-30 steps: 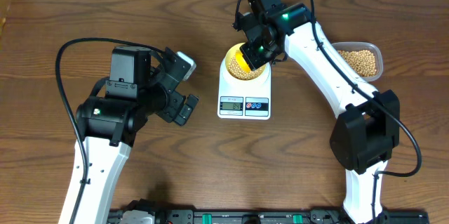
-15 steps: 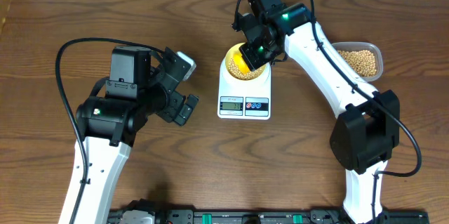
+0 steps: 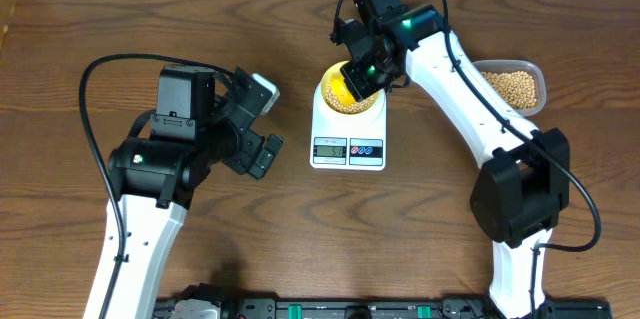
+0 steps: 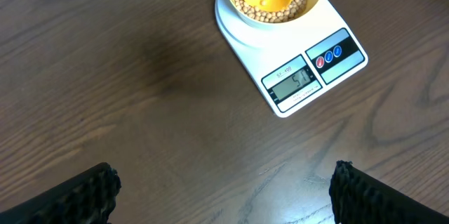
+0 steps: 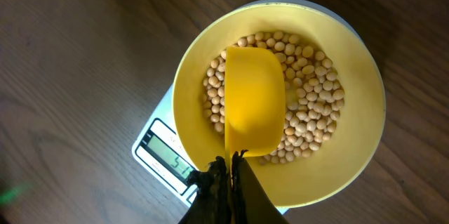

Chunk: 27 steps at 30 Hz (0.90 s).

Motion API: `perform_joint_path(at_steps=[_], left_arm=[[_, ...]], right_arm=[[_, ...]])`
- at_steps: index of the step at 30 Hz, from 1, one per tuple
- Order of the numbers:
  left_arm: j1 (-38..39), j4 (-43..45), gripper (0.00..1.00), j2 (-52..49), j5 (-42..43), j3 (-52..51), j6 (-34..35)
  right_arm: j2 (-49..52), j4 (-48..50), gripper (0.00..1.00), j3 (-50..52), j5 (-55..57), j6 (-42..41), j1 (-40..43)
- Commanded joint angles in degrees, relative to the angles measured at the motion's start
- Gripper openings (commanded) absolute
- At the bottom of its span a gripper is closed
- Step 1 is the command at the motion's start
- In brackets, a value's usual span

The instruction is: Scoop item into bowl and weigh 50g on scale

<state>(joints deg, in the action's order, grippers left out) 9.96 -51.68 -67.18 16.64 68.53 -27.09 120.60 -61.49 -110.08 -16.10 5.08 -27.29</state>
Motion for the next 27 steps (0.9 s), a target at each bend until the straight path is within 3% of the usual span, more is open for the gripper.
perform_joint_path(at_steps=[1, 11, 27], left_arm=[[-0.2, -0.2, 0.98, -0.2, 0.9, -0.1, -0.7], [-0.2, -0.2, 0.97, -0.2, 0.9, -0.1, -0.7], [-0.2, -0.2, 0.98, -0.2, 0.9, -0.1, -0.7]], right_arm=[[1.0, 0.0, 0.01, 0.2, -1.0, 0.7, 0.4], [0.7, 0.3, 0.01, -1.0, -1.5, 0.8, 0.9], [-0.3, -0.1, 0.01, -1.7, -15.9, -0.3, 5.4]])
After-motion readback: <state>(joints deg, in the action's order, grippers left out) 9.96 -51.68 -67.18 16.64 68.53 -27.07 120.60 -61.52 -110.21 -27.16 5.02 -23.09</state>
